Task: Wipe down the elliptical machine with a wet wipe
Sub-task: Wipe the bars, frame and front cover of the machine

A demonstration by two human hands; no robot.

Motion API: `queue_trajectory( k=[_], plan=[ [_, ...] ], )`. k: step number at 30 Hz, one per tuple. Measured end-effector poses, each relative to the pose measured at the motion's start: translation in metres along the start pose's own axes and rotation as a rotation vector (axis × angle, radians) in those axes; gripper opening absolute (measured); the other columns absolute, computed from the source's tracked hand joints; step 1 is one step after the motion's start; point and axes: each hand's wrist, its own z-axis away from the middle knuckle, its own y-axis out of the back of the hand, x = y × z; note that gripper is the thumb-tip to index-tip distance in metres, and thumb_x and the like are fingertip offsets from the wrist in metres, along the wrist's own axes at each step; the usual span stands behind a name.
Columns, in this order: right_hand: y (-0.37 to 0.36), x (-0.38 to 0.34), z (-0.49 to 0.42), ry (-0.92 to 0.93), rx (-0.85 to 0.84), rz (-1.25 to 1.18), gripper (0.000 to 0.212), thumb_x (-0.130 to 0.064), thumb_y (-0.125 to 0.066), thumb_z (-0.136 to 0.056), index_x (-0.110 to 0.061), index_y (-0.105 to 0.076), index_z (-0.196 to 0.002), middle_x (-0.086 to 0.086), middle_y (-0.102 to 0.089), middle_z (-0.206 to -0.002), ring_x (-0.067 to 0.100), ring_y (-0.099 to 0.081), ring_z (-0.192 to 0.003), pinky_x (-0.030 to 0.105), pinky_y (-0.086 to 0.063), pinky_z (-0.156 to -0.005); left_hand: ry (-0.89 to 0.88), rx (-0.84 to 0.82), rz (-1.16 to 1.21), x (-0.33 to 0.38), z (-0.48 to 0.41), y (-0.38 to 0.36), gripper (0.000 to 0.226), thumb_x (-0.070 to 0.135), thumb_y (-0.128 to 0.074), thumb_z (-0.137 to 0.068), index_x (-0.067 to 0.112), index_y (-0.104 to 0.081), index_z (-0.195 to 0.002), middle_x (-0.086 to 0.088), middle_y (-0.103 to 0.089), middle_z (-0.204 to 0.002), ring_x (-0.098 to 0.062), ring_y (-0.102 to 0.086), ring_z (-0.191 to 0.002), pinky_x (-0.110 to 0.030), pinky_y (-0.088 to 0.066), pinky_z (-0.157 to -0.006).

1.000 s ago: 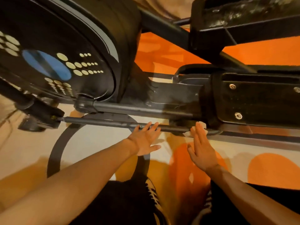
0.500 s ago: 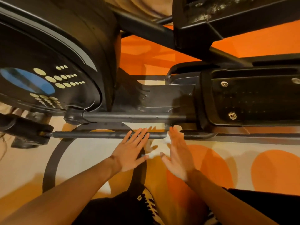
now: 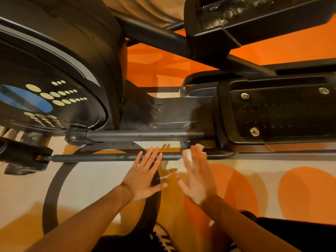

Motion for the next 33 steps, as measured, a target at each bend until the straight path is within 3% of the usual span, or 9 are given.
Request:
queue_trajectory(
  k=[3,6,8,14,18,21,24,28,33],
  plan=[
    [-0.004,-0.009,-0.004,0.104,0.036,-0.033,0.077,-0.059,-0.038,-0.099,-0.015,-0.026,-0.162,0.016,-0.018,-0.169,0.031,-0.007,-0.158,0.052,-0.021,-0.126,0.024,0.124,0.038,0.004,-0.004,-0.014,0.093,0.079,-0.026,-0.101,0.02,0.0,-0.167,-0.006,0.003,-0.175,-0.025,0.006,-0.161,-0.052,-0.004,-0.125],
    [-0.005,0.013,-0.005,0.22,0.044,-0.068,0.077,-0.046,-0.053,-0.096,-0.009,-0.031,-0.16,0.014,-0.02,-0.169,0.029,-0.013,-0.158,0.052,-0.023,-0.125,0.006,0.166,0.05,-0.004,-0.006,-0.023,0.084,0.073,-0.022,-0.104,0.024,0.003,-0.167,-0.004,0.002,-0.175,-0.024,0.004,-0.161,-0.052,-0.006,-0.126],
    [0.0,0.027,-0.006,0.224,0.035,-0.051,0.074,-0.043,-0.048,-0.098,-0.008,-0.03,-0.16,0.013,-0.021,-0.169,0.029,-0.013,-0.158,0.051,-0.022,-0.124,-0.008,0.166,0.061,-0.008,-0.006,-0.025,0.082,0.072,-0.024,-0.104,0.025,0.0,-0.167,-0.004,-0.001,-0.175,-0.023,0.002,-0.161,-0.052,-0.009,-0.128],
    [0.024,0.049,0.001,-0.185,0.102,-0.032,0.072,-0.048,-0.014,-0.107,-0.001,-0.036,-0.156,0.022,-0.036,-0.16,0.035,-0.031,-0.151,0.04,-0.004,-0.128,0.157,0.215,0.06,0.008,-0.021,-0.023,0.079,0.07,-0.022,-0.104,0.02,-0.022,-0.165,-0.008,-0.02,-0.172,-0.029,-0.016,-0.16,-0.056,-0.018,-0.127],
    [0.022,0.029,-0.003,-0.235,0.052,-0.006,0.072,-0.047,-0.024,-0.104,0.002,-0.032,-0.157,0.027,-0.029,-0.162,0.041,-0.024,-0.153,0.052,-0.015,-0.126,0.251,0.304,0.129,0.023,-0.027,-0.028,0.078,0.071,-0.024,-0.104,0.021,-0.023,-0.163,-0.011,-0.023,-0.17,-0.032,-0.018,-0.158,-0.056,-0.012,-0.127],
    [0.011,0.005,-0.008,-0.037,0.049,-0.029,0.071,-0.05,-0.025,-0.106,-0.002,-0.033,-0.157,0.026,-0.024,-0.165,0.042,-0.017,-0.155,0.055,-0.018,-0.125,0.263,0.353,0.133,0.027,-0.029,-0.028,0.073,0.068,-0.03,-0.106,0.02,-0.032,-0.161,-0.013,-0.035,-0.165,-0.032,-0.026,-0.157,-0.056,-0.016,-0.128],
    [0.0,-0.013,-0.014,0.151,0.03,0.04,0.069,-0.054,-0.041,-0.105,-0.011,-0.037,-0.158,0.024,-0.023,-0.165,0.041,-0.018,-0.155,0.057,-0.025,-0.123,0.309,0.283,0.143,0.027,-0.038,-0.021,0.071,0.065,-0.017,-0.108,0.019,-0.033,-0.159,-0.014,-0.045,-0.16,-0.032,-0.032,-0.154,-0.053,-0.012,-0.128],
    [0.007,-0.001,-0.016,0.186,0.005,0.076,0.073,-0.059,-0.036,-0.104,-0.008,-0.04,-0.156,0.019,-0.026,-0.165,0.032,-0.019,-0.156,0.052,-0.026,-0.124,0.402,0.271,0.225,0.031,-0.052,-0.012,0.078,0.065,-0.007,-0.106,0.018,-0.046,-0.154,-0.014,-0.043,-0.161,-0.033,-0.029,-0.155,-0.051,-0.005,-0.128],
    [0.042,0.061,0.011,0.175,-0.082,0.273,0.078,-0.06,-0.023,-0.105,-0.004,-0.031,-0.159,0.022,-0.02,-0.167,0.035,-0.016,-0.157,0.049,-0.019,-0.124,0.47,0.29,0.242,0.037,-0.057,-0.007,0.085,0.068,0.003,-0.102,0.022,-0.041,-0.158,-0.012,-0.038,-0.165,-0.031,-0.018,-0.159,-0.053,-0.002,-0.129]
  ],
)
